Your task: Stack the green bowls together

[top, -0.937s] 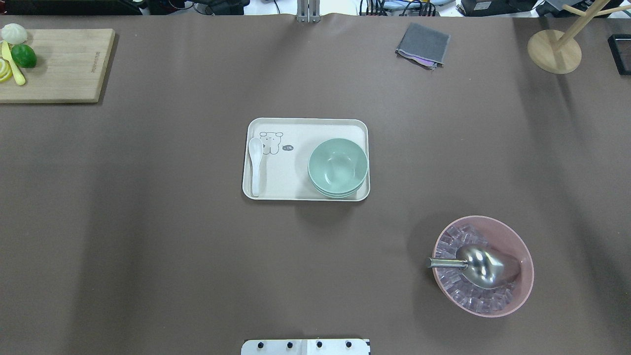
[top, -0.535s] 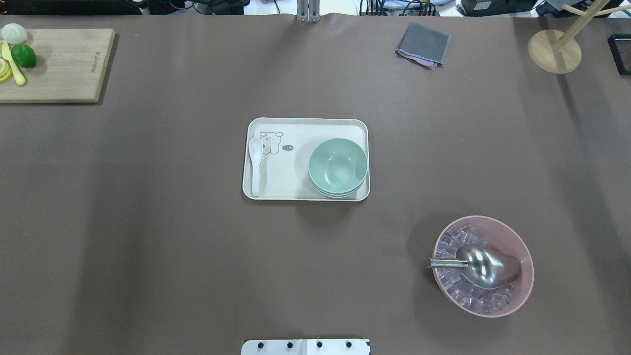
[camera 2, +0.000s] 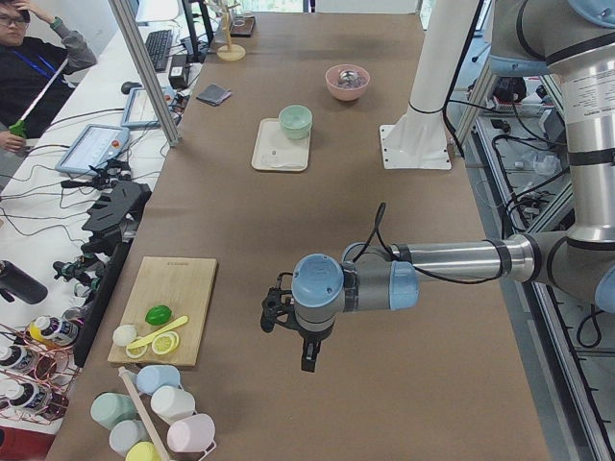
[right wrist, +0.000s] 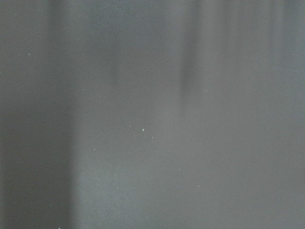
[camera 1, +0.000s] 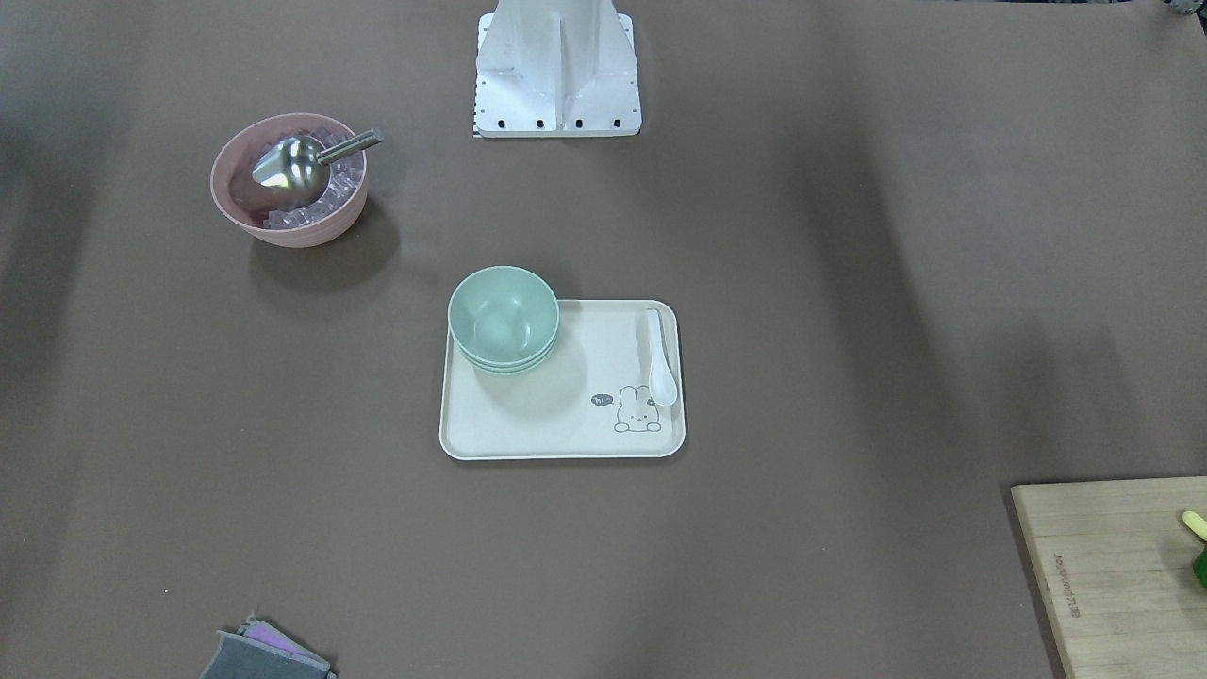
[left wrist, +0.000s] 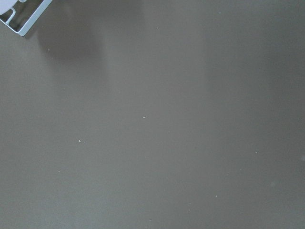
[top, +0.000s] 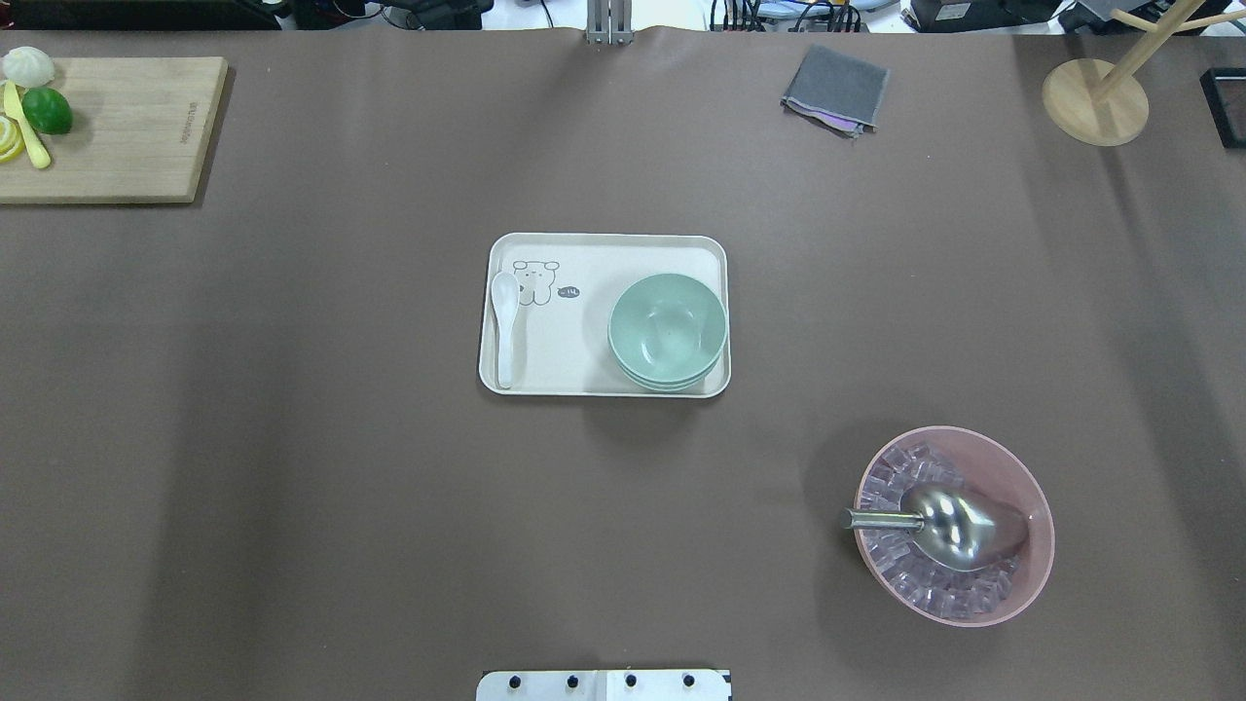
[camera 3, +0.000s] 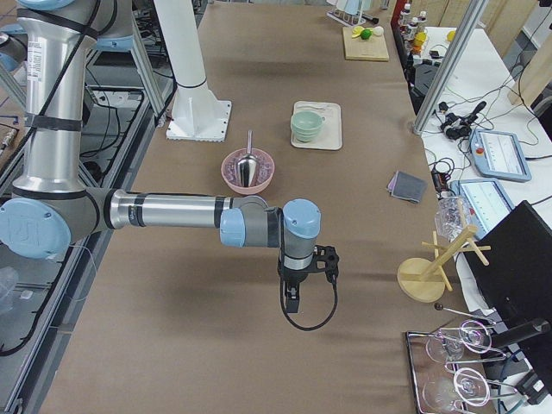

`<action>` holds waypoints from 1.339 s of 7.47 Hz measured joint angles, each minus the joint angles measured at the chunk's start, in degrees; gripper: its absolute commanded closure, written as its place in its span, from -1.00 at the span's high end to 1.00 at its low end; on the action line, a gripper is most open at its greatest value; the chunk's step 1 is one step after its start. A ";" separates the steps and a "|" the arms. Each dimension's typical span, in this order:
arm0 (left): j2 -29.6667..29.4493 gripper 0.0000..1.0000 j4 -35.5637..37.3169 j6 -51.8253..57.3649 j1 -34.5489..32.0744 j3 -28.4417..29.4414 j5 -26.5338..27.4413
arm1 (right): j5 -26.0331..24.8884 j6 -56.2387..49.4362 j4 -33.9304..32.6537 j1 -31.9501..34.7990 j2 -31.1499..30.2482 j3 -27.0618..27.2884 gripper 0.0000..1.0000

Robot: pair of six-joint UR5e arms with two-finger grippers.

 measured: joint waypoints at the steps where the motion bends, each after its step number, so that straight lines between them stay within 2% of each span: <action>1: -0.85 0.96 2.51 0.04 -0.02 -1.03 -0.07 | 0.83 0.09 0.08 -0.01 0.20 -0.20 1.00; 3: -1.37 0.96 6.72 0.07 -0.17 -3.73 -0.03 | 3.58 0.10 0.16 0.00 0.42 0.15 1.00; 5: -1.42 0.96 7.44 0.09 -0.18 -4.98 -0.01 | 5.28 0.12 0.18 0.04 0.43 0.26 1.00; 10: -1.48 0.96 7.04 0.16 -0.11 -5.82 -0.09 | 5.58 0.06 0.26 0.04 0.29 0.51 1.00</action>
